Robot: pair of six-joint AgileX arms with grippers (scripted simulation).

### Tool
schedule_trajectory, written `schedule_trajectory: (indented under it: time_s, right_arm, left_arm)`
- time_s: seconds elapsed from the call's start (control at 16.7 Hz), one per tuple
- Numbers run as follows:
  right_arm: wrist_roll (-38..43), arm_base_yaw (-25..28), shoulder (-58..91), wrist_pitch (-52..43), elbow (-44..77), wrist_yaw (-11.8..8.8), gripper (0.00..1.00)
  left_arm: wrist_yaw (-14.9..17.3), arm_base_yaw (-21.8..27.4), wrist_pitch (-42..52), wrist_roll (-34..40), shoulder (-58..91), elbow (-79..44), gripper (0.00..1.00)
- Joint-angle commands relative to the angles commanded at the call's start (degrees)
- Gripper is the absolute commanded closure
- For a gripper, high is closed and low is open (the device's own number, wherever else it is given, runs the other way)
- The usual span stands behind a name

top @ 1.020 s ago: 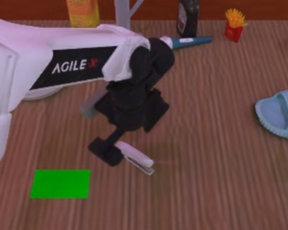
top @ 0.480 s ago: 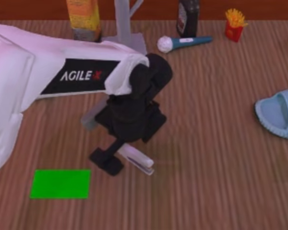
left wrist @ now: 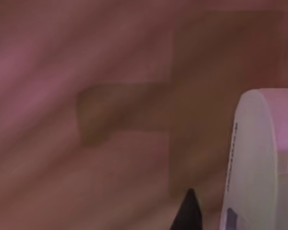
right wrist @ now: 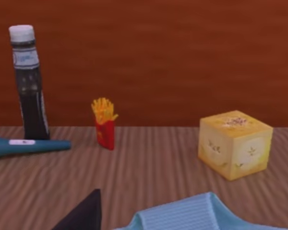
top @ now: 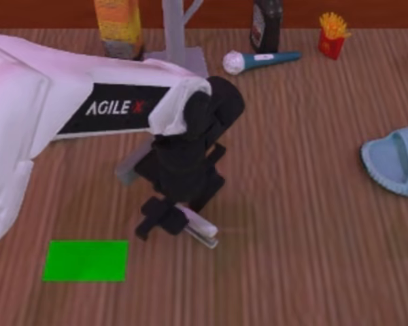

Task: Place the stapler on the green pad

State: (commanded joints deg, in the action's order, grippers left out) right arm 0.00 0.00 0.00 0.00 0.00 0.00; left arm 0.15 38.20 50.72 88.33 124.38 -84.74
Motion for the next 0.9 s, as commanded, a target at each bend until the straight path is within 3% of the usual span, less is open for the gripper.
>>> schedule_trajectory:
  time_s: [0.18, 0.24, 0.9]
  right_arm:
    - [0.0, 0.0, 0.0, 0.0, 0.0, 0.0, 0.0]
    - [0.0, 0.0, 0.0, 0.0, 0.0, 0.0, 0.0]
    - [0.0, 0.0, 0.0, 0.0, 0.0, 0.0, 0.0]
  left_arm:
    - [0.0, 0.0, 0.0, 0.0, 0.0, 0.0, 0.98]
    - [0.0, 0.0, 0.0, 0.0, 0.0, 0.0, 1.0]
    - [0.0, -0.3, 2.4, 0.4, -0.5, -2.1, 1.0]
